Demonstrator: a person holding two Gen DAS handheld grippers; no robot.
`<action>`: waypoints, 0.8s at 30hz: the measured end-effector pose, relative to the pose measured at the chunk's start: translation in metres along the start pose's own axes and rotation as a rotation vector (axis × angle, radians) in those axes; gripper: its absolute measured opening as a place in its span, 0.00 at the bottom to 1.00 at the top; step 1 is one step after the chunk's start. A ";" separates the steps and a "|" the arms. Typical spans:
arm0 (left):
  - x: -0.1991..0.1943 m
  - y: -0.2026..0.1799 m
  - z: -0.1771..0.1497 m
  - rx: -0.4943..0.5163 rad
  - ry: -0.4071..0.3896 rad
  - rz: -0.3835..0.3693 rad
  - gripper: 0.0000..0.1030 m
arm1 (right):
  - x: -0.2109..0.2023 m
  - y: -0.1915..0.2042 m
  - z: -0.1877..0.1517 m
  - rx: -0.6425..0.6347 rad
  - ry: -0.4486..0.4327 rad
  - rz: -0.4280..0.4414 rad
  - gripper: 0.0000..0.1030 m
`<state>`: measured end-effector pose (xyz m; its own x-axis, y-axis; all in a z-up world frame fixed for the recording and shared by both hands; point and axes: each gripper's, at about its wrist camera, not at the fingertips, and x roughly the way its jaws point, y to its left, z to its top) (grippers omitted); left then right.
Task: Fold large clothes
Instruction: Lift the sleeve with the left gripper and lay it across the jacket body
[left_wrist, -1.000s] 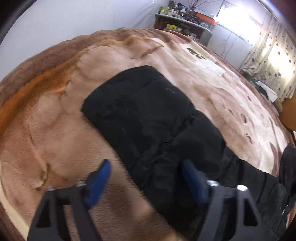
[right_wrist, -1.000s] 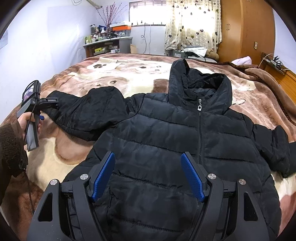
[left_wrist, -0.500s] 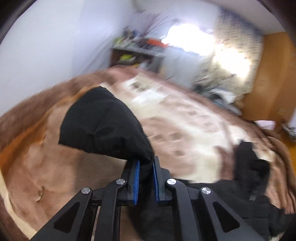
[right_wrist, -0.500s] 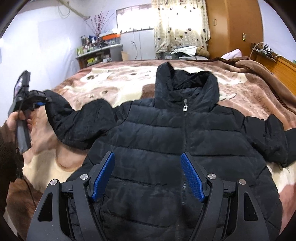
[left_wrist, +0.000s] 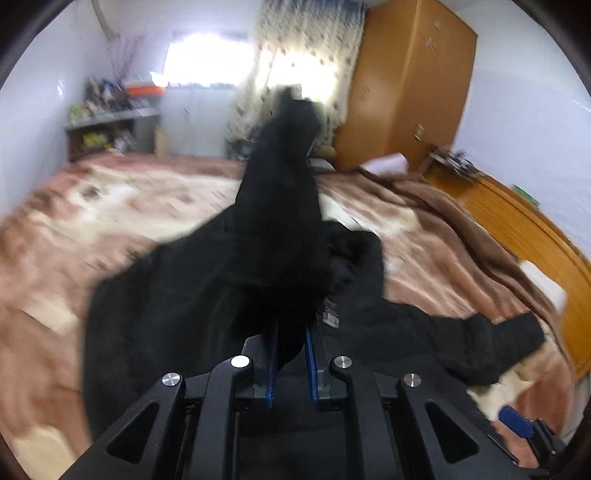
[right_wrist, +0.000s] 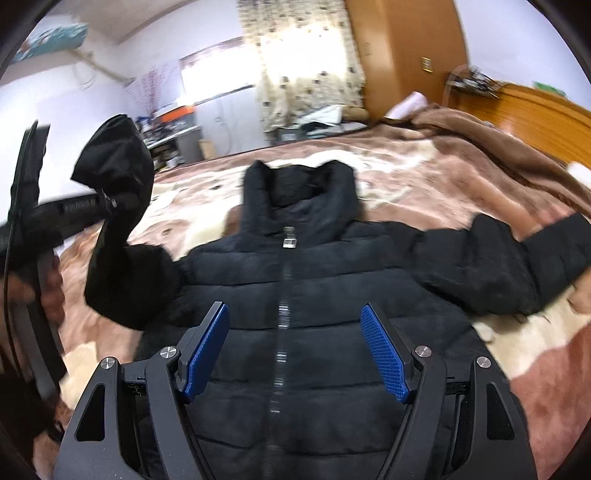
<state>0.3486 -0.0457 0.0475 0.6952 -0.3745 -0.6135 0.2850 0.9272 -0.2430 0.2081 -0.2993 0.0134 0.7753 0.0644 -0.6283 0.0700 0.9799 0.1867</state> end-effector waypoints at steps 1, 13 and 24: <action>0.011 -0.010 -0.005 0.005 0.019 0.003 0.13 | 0.000 -0.007 0.000 0.012 0.002 -0.008 0.72; 0.089 -0.069 -0.074 0.076 0.200 -0.089 0.24 | 0.003 -0.082 -0.004 0.115 0.027 -0.106 0.72; 0.046 -0.034 -0.046 0.073 0.136 -0.142 0.75 | 0.048 -0.103 0.009 0.127 0.106 -0.101 0.72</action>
<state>0.3404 -0.0942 -0.0065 0.5511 -0.4923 -0.6737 0.4237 0.8607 -0.2823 0.2439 -0.3987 -0.0295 0.6905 -0.0070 -0.7233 0.2280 0.9511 0.2085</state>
